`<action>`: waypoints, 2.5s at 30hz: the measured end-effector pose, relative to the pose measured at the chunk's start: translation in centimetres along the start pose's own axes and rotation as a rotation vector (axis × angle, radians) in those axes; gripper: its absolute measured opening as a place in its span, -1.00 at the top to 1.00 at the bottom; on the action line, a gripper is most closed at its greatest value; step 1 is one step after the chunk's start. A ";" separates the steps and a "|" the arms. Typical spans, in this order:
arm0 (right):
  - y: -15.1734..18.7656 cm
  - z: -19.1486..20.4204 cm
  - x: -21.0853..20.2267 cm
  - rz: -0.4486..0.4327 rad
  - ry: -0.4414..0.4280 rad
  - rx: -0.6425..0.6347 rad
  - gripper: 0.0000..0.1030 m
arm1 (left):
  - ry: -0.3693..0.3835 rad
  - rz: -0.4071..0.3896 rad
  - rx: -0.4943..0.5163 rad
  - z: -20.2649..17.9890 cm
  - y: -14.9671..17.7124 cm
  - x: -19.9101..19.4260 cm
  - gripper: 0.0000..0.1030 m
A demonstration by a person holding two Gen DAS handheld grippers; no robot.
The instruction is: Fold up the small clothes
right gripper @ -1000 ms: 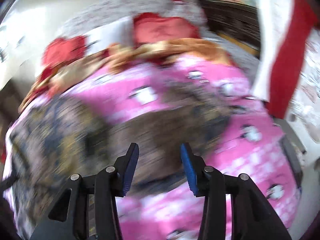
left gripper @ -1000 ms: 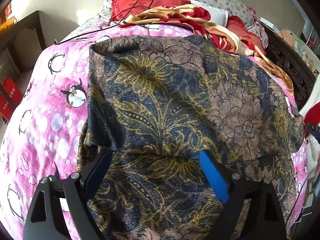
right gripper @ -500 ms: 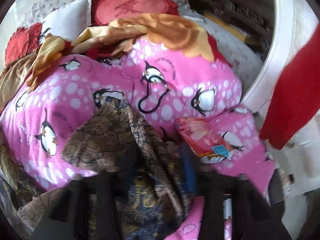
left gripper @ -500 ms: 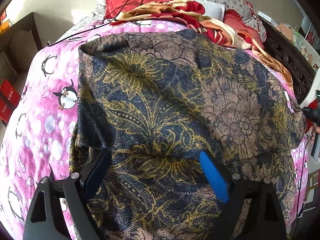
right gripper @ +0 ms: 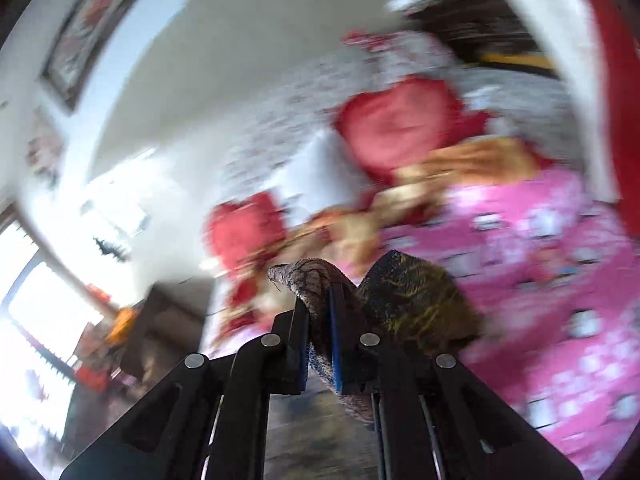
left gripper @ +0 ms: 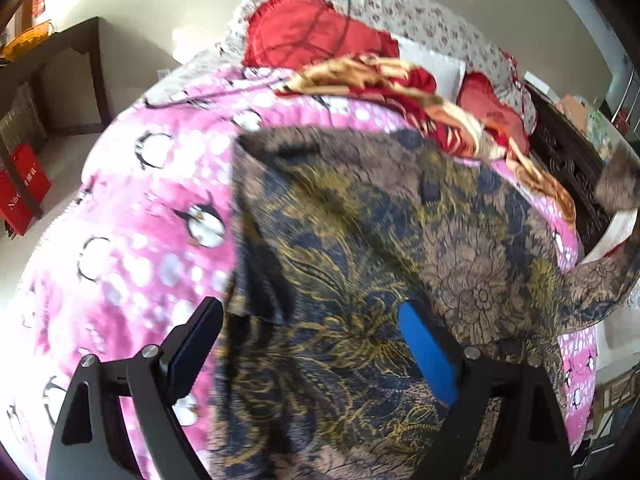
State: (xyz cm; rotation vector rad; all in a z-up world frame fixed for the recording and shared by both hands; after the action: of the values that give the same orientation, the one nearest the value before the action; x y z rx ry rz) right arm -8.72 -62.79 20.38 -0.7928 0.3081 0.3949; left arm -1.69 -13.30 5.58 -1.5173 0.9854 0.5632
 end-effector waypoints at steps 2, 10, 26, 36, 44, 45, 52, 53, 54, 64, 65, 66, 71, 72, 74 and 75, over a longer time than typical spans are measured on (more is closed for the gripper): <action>1.8 5.5 2.3 0.049 -0.111 -0.065 0.91 | -0.005 -0.032 -0.021 1.1 -0.4 -1.2 -0.80; 17.0 16.2 17.1 0.473 -0.192 -0.314 0.44 | -0.033 -0.062 -0.090 5.3 -0.7 -2.4 -0.80; 18.9 4.3 10.9 0.460 0.105 -0.404 0.36 | 0.082 -0.019 0.035 -0.1 -1.9 5.0 -0.72; 15.2 0.6 8.5 0.335 0.197 -0.318 0.32 | 0.166 -0.110 0.148 -3.2 -6.5 -0.3 0.87; 14.1 -2.4 11.1 0.304 0.458 -0.373 0.17 | 0.002 0.026 0.136 0.8 -3.1 4.5 0.84; 14.1 -2.7 11.7 0.310 0.478 -0.379 0.16 | -0.013 0.030 0.136 0.9 -2.7 5.0 0.83; 11.1 -5.3 15.9 0.276 0.530 -0.379 0.17 | -0.054 0.033 0.101 2.2 -2.5 6.0 0.32; 10.1 -5.6 16.4 0.251 0.528 -0.367 0.17 | -0.059 0.038 0.087 2.4 -2.6 6.2 0.24; 9.4 -6.2 17.2 0.249 0.535 -0.350 0.17 | -0.056 0.043 0.064 2.6 -2.6 6.4 0.08; 12.1 -6.0 11.6 0.306 0.370 -0.246 0.17 | -0.047 -0.010 0.019 4.0 -2.6 4.2 -0.51; 13.9 -6.0 11.3 0.354 0.356 -0.265 0.17 | -0.053 -0.002 0.022 3.9 -2.4 4.5 -0.51; 15.1 -6.0 11.4 0.391 0.349 -0.280 0.17 | -0.057 0.007 0.022 3.8 -2.3 4.7 -0.51; 19.1 -6.2 10.5 0.453 0.331 -0.347 0.85 | -0.075 0.054 0.036 3.5 -1.0 6.0 -0.51; 19.0 -6.1 9.7 0.436 0.319 -0.332 0.85 | -0.078 0.060 0.041 3.4 -0.7 6.3 -0.51; 19.0 -6.7 9.2 0.430 0.330 -0.302 0.86 | -0.084 0.062 0.052 3.4 -0.3 6.7 -0.52; 19.5 -7.3 9.5 0.459 0.349 -0.297 0.86 | -0.089 0.060 0.060 3.4 -0.2 6.8 -0.53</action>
State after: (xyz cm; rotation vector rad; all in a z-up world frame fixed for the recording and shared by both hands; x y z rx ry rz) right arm -9.99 -53.67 -0.57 -1.0856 0.7779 0.7455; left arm 2.64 -11.89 -0.45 -1.4019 0.9733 0.6324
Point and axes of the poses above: each gripper's, at about its wrist camera, not at the fingertips, and x roughly the way its jaws point, z to its left, y to its underside, the point moved 4 cm from there along x, roughly the way its jaws point, and after that the axes turned 1 degree about -x, right-handed, at the moved point
